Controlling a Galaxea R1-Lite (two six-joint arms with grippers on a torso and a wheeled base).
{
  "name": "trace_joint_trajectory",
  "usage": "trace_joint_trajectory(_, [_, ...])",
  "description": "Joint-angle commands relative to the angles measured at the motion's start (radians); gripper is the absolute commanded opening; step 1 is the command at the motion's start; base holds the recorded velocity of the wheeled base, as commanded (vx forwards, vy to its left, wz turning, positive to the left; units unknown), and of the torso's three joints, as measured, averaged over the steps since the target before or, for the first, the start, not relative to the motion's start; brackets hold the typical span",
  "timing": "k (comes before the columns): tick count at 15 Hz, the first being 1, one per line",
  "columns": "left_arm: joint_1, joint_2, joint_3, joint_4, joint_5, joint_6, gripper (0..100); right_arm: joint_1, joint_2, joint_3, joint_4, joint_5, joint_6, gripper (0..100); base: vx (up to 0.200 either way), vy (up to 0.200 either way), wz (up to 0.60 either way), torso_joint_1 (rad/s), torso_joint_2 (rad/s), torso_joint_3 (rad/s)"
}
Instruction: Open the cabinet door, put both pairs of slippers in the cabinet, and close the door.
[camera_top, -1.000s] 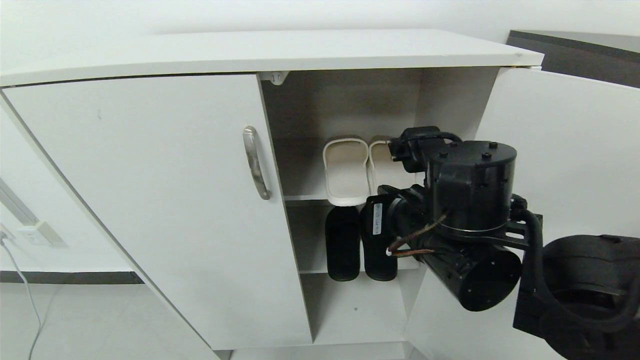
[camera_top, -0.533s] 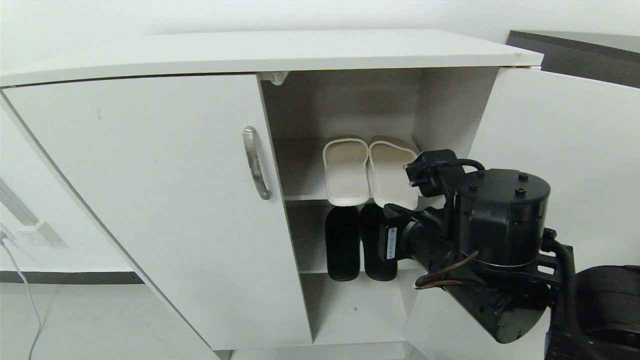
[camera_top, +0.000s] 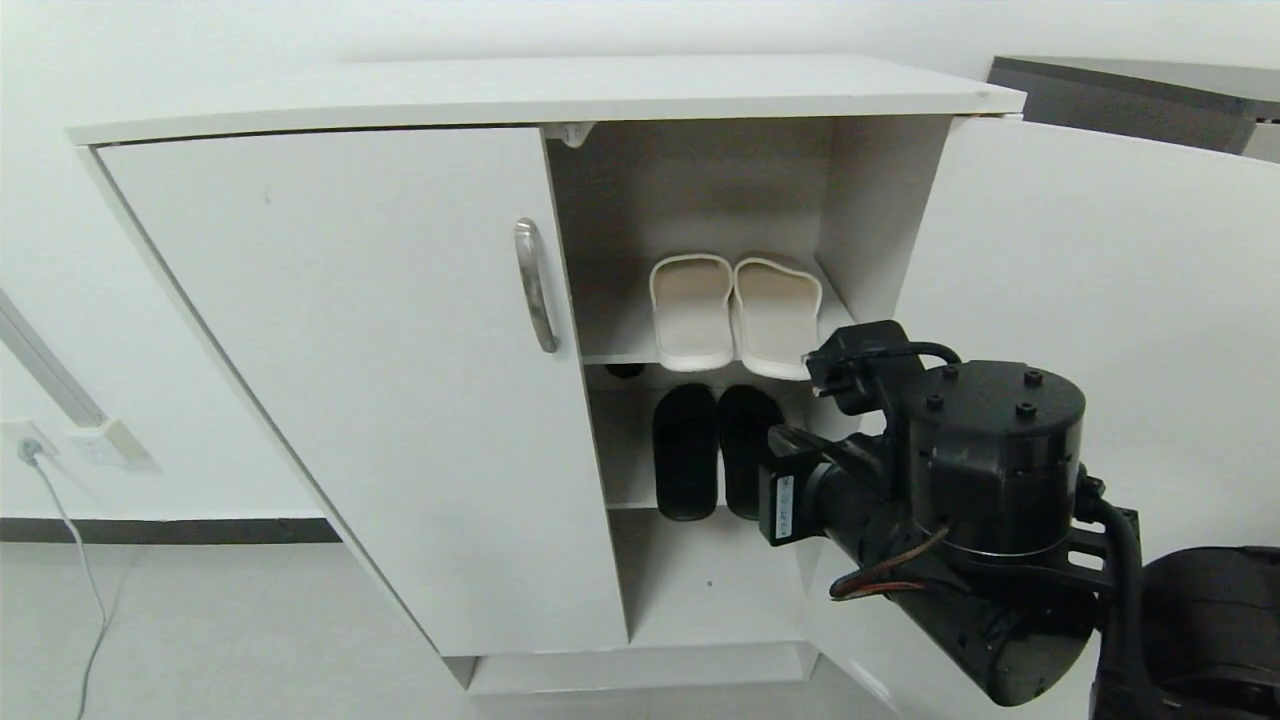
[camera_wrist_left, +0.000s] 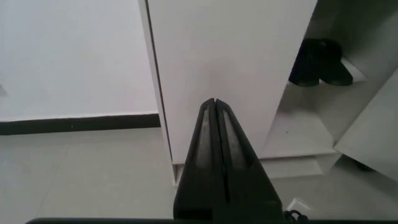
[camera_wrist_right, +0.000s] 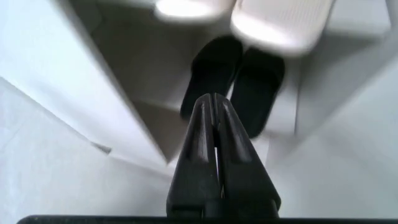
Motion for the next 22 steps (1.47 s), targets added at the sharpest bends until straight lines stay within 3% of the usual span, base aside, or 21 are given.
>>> trace_joint_trajectory(1, [0.0, 0.001, 0.0, -0.001, 0.0, 0.0, 0, 0.003, 0.012, 0.002, 0.0, 0.0, 0.0, 0, -0.2, 0.0, 0.0, 0.002, 0.0, -0.007])
trace_joint_trajectory(8, [0.0, 0.001, 0.0, -0.001, -0.001, -0.001, 0, -0.008, 0.021, 0.023, -0.002, 0.02, 0.003, 0, -0.2, 0.0, 0.0, 0.003, 0.0, 0.003])
trace_joint_trajectory(10, [0.0, 0.001, 0.0, -0.001, 0.0, -0.001, 0, -0.04, 0.015, 0.051, -0.004, 0.092, 0.005, 0, 0.0, 0.0, 0.0, 0.0, 0.0, 0.0])
trace_joint_trajectory(22, [0.0, 0.001, 0.0, -0.001, 0.0, -0.001, 0, -0.057, 0.019, 0.075, -0.002, 0.098, 0.0, 0, 0.0, 0.0, 0.0, 0.0, 0.0, 0.0])
